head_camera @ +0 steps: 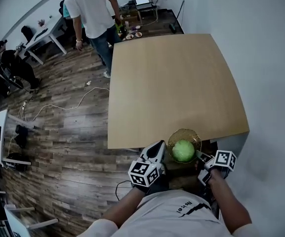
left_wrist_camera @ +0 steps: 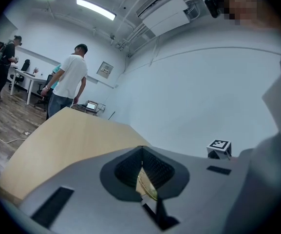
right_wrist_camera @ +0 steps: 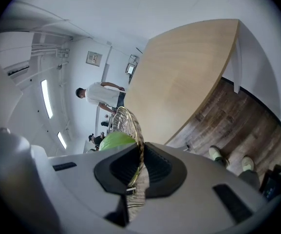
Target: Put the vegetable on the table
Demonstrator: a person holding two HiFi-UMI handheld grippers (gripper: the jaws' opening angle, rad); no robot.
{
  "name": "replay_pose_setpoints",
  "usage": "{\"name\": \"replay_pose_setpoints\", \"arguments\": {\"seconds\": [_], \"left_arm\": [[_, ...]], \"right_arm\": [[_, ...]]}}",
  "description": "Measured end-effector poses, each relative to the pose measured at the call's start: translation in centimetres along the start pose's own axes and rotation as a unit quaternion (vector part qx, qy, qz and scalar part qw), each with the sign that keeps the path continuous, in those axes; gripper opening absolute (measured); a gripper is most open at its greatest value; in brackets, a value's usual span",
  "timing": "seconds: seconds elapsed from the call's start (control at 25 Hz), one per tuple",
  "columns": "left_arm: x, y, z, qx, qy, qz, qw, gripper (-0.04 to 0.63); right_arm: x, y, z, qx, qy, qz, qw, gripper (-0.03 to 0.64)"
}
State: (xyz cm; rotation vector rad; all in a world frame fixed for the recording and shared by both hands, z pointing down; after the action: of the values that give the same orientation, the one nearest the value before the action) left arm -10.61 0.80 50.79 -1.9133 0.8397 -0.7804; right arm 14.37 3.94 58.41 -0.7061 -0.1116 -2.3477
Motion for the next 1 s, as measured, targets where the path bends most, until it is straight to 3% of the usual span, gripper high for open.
{"name": "replay_pose_setpoints", "arguments": {"seconds": [0.48, 1.0], "left_arm": [[8.2, 4.1, -8.0, 0.007, -0.044, -0.021, 0.9988, 0.012], [16.6, 4.9, -12.8, -0.008, -0.001, -0.048, 0.9988, 0.012]], "right_arm": [[9.1, 6.6, -2.6, 0.015, -0.028, 0.042, 0.999, 0.029], [18.1, 15.6, -0.6, 0.022, -0.066, -0.006, 0.998, 0.031]]}}
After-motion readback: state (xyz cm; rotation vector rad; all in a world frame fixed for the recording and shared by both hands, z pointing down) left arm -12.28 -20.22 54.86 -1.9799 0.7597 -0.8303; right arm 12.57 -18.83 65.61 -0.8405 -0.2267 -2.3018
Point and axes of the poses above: the fingertips, and each gripper's own axes: x forward along the fingers, z to its right, y out of its top, the point moved 7 cm from there along -x, backward along the fingers, and after that the axes turned 4 degrees about z, right-handed, at the moved point
